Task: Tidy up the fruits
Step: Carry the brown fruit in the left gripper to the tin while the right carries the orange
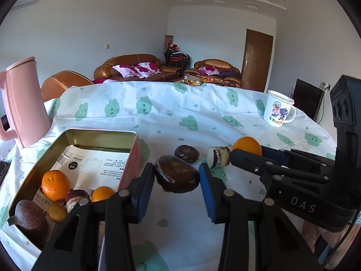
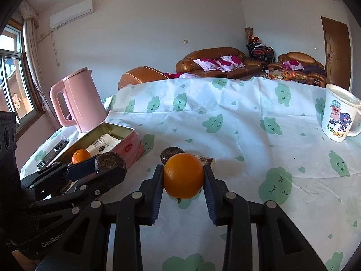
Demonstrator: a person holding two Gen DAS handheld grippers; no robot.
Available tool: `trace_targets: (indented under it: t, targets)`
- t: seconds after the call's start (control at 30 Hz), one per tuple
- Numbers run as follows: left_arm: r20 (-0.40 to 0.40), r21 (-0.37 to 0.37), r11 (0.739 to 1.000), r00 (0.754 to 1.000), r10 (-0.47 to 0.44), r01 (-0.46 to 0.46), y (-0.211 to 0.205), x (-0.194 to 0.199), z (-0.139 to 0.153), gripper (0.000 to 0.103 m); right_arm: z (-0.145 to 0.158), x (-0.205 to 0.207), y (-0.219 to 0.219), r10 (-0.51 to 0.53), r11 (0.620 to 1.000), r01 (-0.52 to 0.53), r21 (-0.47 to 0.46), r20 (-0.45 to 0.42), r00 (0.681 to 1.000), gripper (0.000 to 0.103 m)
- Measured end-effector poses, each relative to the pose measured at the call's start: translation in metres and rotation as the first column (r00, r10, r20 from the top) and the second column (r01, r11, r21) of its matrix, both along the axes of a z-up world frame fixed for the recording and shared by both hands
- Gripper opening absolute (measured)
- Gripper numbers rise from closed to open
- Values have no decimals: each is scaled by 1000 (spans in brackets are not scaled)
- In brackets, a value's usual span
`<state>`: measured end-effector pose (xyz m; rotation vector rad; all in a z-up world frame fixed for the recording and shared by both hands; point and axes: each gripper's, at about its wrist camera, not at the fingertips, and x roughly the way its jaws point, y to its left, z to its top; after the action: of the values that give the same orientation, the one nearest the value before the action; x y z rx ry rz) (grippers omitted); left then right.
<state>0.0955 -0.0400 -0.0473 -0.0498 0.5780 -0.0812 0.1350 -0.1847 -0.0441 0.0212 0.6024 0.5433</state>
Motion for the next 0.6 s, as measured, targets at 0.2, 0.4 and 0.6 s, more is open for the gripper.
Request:
trace_targets:
  t: [0.2, 0.4, 0.6]
  targets:
    - [32, 14, 1000, 999, 8, -9, -1, -5, 3, 42, 6, -10, 0, 4, 1000, -4, 6, 65, 998, 36]
    - [61, 30, 999, 998, 11, -13, -3, -10, 6, 42, 10, -18, -1, 6, 1000, -7, 9, 117, 993, 36]
    - [85, 31, 999, 996, 19, -21, -3, -14, 8, 42, 12, -24, -3, 4, 1000, -7, 17, 153, 988, 36]
